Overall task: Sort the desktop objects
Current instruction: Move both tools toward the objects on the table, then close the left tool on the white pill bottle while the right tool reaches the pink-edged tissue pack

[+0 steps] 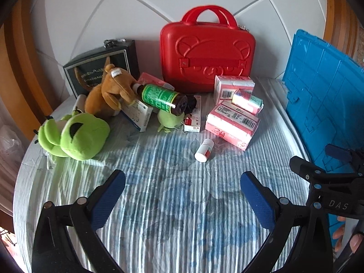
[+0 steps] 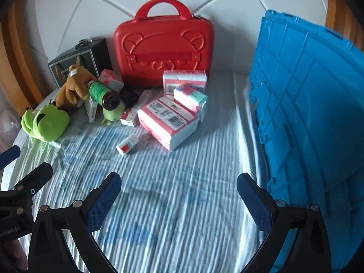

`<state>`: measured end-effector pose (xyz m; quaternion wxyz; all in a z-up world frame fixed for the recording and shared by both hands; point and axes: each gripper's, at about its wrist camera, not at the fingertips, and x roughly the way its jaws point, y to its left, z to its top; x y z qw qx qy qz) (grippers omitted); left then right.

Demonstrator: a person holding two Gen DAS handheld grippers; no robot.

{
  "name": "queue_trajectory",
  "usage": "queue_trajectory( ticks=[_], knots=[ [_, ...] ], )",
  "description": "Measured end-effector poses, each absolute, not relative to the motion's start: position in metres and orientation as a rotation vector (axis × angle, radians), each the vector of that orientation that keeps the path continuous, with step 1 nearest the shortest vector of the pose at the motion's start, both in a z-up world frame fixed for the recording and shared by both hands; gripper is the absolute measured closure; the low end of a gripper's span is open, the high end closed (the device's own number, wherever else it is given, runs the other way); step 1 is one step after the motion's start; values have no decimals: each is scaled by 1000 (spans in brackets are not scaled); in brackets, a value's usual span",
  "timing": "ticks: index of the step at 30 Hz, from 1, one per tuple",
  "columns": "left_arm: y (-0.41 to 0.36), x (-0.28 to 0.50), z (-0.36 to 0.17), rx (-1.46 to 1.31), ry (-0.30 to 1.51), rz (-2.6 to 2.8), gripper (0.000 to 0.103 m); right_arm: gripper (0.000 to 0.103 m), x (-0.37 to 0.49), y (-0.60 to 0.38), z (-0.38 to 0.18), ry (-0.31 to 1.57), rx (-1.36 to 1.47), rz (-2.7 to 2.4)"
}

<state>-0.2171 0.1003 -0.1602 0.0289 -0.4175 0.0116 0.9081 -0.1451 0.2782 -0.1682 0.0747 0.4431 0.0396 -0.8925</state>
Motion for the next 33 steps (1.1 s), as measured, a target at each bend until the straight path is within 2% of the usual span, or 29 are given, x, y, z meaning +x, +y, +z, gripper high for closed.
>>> queue_trajectory(
  ticks=[4, 6, 9, 13, 16, 18, 20, 33],
  knots=[
    [112, -256, -206, -1335, 84, 2739, 4, 0, -180, 293, -202, 27, 1365, -2667],
    [118, -277, -230, -1365, 87, 2696, 17, 0, -197, 300, -220, -10, 1388, -2662],
    [127, -304, -261, -1424, 81, 2644, 26, 0, -221, 313, -236, -48, 1397, -2669],
    [137, -330, -288, -1456, 88, 2610, 33, 0, -250, 322, -252, -111, 1402, -2623],
    [140, -341, -296, -1434, 101, 2628, 46, 0, -269, 319, -259, -104, 1385, -2595],
    [139, -345, -296, -1418, 86, 2632, 64, 0, -277, 313, -264, -91, 1371, -2579],
    [133, -350, -296, -1416, 67, 2674, 74, 0, -284, 307, -271, -64, 1369, -2563],
    [110, -347, -298, -1401, 5, 2796, 76, 0, -319, 282, -292, 44, 1248, -2441]
  ],
)
